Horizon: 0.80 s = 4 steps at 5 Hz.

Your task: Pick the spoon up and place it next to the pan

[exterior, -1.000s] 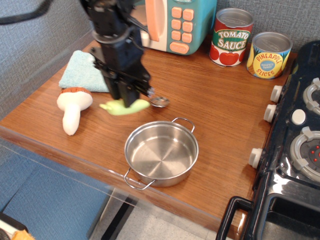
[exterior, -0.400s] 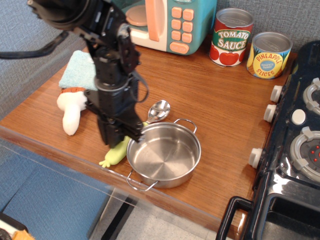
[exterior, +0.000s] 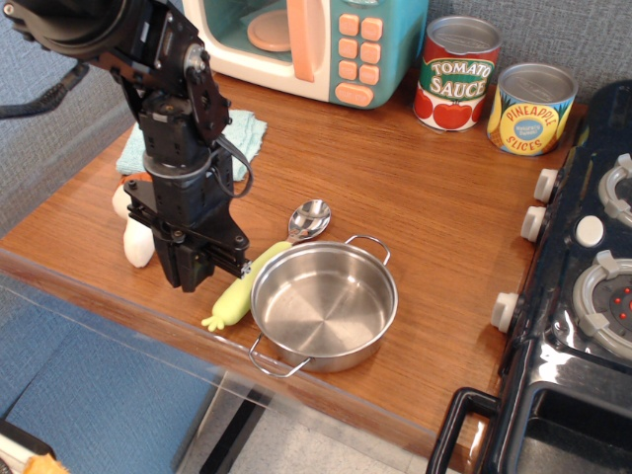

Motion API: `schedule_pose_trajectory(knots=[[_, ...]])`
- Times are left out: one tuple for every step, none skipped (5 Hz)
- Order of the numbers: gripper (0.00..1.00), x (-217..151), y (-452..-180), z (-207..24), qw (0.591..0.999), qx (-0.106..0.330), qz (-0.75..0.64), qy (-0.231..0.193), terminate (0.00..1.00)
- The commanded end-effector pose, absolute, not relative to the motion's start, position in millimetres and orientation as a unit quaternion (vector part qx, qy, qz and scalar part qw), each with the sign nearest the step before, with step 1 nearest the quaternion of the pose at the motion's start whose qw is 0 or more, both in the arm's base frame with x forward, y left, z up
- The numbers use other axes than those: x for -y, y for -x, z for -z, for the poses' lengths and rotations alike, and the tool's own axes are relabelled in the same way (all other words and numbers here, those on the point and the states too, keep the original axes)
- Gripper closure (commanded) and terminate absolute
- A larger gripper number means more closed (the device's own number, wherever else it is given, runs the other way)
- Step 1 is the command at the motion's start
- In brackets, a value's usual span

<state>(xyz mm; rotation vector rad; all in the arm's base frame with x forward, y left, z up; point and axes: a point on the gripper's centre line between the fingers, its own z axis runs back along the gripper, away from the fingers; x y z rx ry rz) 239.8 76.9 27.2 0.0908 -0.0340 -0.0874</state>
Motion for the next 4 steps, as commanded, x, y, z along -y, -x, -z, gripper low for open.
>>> schedule_pose_trajectory(knots=[[0.00, -68.9, -238.0, -80.6, 0.992, 0.087, 0.069, -0.059, 0.00], [0.00, -68.9, -238.0, -80.6, 0.992, 0.087, 0.069, -0.059, 0.00], [0.00, -68.9, -238.0, -80.6, 0.992, 0.087, 0.069, -0.059, 0.00], [0.00, -68.9, -238.0, -80.6, 0.992, 0.087, 0.069, -0.059, 1.00]])
